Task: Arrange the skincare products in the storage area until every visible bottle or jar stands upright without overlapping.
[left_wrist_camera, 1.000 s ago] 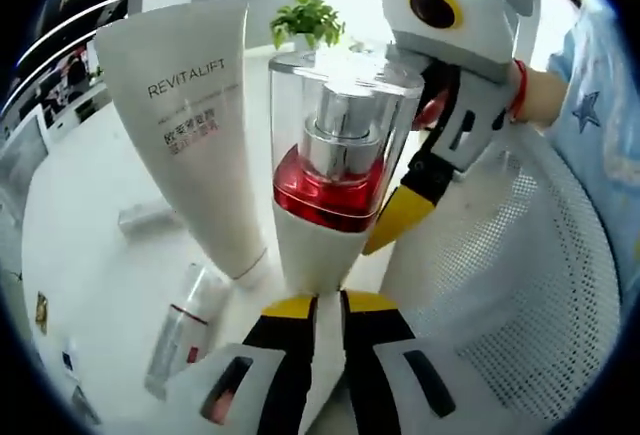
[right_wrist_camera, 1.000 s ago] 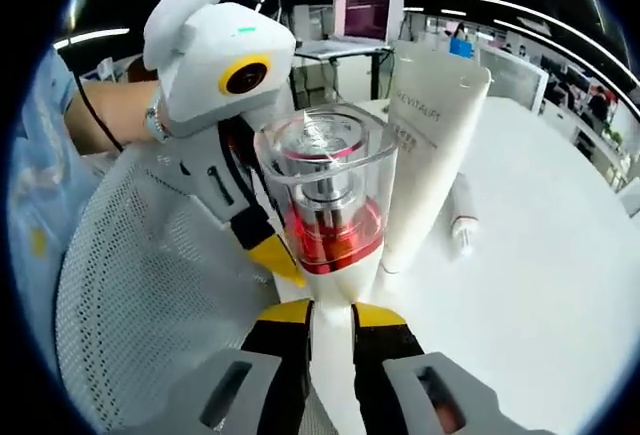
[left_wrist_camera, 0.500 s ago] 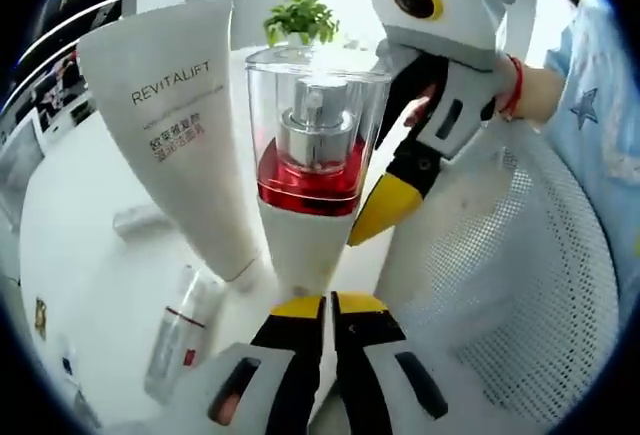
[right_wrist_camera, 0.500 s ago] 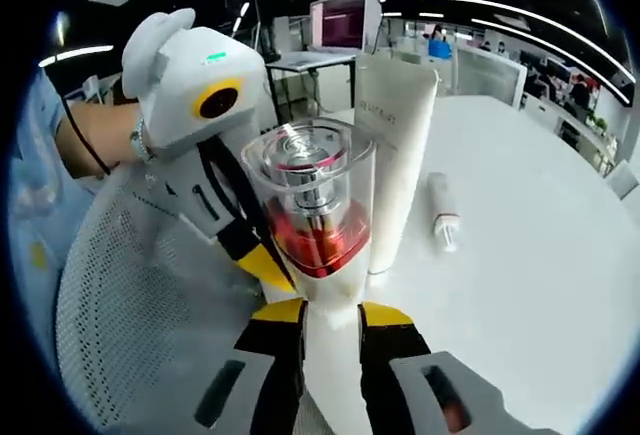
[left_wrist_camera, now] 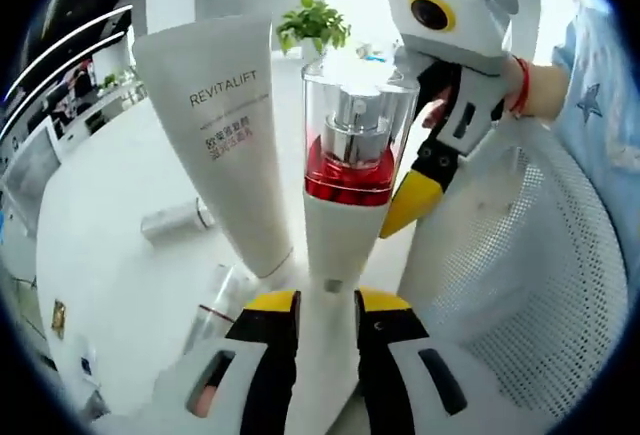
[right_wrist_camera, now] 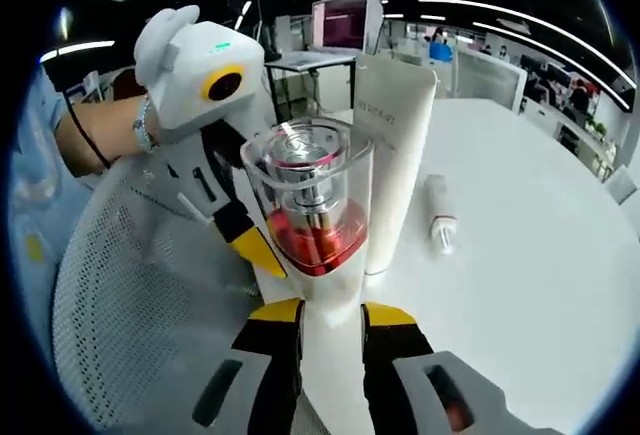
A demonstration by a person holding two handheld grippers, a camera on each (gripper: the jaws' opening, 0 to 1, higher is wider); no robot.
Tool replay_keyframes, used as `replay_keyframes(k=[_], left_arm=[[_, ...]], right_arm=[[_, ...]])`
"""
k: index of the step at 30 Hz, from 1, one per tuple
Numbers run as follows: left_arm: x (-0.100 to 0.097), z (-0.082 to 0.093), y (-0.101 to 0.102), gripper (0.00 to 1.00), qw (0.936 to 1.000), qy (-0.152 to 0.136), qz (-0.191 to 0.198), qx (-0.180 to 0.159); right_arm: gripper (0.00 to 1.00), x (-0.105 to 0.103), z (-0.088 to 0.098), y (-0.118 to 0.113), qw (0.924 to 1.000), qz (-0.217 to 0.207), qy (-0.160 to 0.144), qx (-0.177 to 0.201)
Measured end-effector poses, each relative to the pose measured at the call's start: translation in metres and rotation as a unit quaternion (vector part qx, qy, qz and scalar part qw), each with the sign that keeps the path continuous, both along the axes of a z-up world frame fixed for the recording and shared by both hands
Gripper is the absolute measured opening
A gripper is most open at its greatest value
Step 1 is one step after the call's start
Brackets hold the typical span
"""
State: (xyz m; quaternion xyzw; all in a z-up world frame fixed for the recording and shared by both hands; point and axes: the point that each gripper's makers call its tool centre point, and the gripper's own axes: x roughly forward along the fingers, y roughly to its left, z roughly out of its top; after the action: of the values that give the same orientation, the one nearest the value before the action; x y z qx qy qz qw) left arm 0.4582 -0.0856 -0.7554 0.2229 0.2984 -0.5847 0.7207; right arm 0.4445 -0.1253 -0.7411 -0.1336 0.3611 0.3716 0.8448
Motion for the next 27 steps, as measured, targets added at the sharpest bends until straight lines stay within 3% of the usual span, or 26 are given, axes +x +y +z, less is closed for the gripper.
replay_keyframes(k=[12, 27], left_arm=[[-0.004, 0.003, -0.012, 0.21, 0.9995, -0.023, -0.018, -0.01], [-0.006, 0.003, -0.016, 0.22, 0.9994, -0.025, -0.021, -0.012]], right_arm=[[0.19, 0.001, 0.003, 0.0, 1.0, 0.001, -0.006, 0.0], [0.22, 0.002, 0.014, 0.0, 0.9993, 0.003, -0.033, 0.017]])
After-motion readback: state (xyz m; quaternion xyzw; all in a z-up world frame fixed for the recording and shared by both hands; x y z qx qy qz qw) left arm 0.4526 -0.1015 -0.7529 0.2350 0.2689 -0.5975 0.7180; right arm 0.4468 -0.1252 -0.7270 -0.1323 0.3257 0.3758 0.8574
